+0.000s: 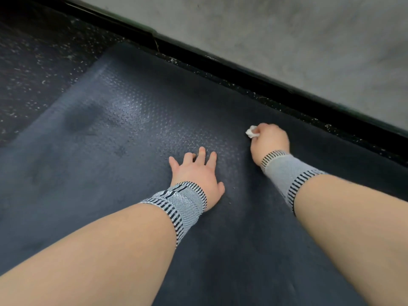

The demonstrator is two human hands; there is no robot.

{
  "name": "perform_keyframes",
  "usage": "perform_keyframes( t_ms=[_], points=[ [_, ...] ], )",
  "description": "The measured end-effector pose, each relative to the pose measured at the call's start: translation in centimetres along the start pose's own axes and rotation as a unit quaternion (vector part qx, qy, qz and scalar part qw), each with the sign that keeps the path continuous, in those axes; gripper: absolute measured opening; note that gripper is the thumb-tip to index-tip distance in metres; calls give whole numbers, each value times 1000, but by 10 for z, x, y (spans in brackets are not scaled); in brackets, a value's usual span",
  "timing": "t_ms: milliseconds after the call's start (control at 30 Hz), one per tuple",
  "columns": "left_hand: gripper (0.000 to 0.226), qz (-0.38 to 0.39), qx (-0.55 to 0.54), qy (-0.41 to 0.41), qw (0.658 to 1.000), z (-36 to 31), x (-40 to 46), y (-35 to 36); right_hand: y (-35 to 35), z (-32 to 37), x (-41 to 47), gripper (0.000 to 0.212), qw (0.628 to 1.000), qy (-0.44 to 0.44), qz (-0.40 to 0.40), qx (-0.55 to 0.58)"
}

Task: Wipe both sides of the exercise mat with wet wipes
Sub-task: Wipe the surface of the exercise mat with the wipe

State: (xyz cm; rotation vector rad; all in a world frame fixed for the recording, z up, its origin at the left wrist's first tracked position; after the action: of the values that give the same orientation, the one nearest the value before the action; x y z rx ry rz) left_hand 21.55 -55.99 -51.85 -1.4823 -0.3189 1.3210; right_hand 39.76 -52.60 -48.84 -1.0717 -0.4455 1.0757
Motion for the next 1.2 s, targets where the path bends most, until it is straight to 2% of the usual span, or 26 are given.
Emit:
perform_keyframes(
  t_ms=[167, 300, 400, 467, 533, 567, 600, 733, 767, 833, 900, 933, 1000, 1067, 1100, 1133, 1200],
  points=[
    [72, -8, 0, 25, 1000, 8, -1, -1, 45, 32, -71, 26, 996, -65, 57, 3],
    [76, 17, -48, 47, 998, 25, -4, -6, 65, 40, -114, 30, 991, -85, 103, -7],
    [74, 3, -45, 83, 996, 30, -23, -3, 68, 40, -136, 27, 987, -91, 131, 7],
    [72, -11, -36, 100, 994, 34, -43, 7, 45, 24, -131, 24, 997, -31, 64, 25],
    [69, 1, -36, 104, 994, 44, -60, 22, 24, -4, -129, 22, 994, 89, -23, 55],
    [68, 11, -36, 104, 994, 51, -66, 29, 27, -8, -135, 22, 991, 120, -33, 47],
    [67, 17, -32, 104, 994, 57, -72, 35, 38, 0, -143, 23, 993, 112, -13, 27],
    [66, 37, -47, 94, 994, 81, -89, 48, 100, 65, -192, 24, 988, -31, 148, 31],
    [65, 30, -60, 92, 993, 83, -92, 48, 103, 70, -197, 21, 984, -38, 169, 48],
    [60, -8, -127, 68, 990, 86, -96, 44, 90, 65, -193, 15, 972, 14, 163, 167],
    [56, -50, -285, 18, 957, 88, -98, 43, 73, 57, -190, 16, 929, 96, 138, 331],
    [55, -55, -386, -3, 921, 87, -99, 48, 69, 55, -189, 10, 900, 127, 136, 395],
    [55, -28, -569, -39, 821, 83, -99, 57, 71, 60, -194, 14, 841, 166, 170, 486],
    [49, 36, -673, -65, 736, 79, -102, 67, 79, 69, -204, 19, 791, 185, 219, 540],
    [40, 64, -695, -69, 713, 78, -106, 70, 82, 72, -209, 20, 776, 190, 237, 552],
    [34, 85, -700, -69, 706, 78, -109, 72, 85, 73, -212, 20, 772, 190, 245, 554],
    [23, 99, -695, -65, 709, 81, -112, 76, 86, 72, -212, 19, 792, 182, 229, 536]
  ],
)
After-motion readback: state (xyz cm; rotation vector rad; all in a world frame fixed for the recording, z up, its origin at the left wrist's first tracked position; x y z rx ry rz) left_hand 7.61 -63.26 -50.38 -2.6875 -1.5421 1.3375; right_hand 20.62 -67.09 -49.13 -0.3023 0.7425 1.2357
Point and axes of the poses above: each hand's wrist, its own x-axis towards the middle knuckle, its own y-axis out of the palm, z = x × y, the point moved 10 cm from there along x, towards the middle knuckle, and after that the axes turned 12 degrees about x, right-handed, at the moved point
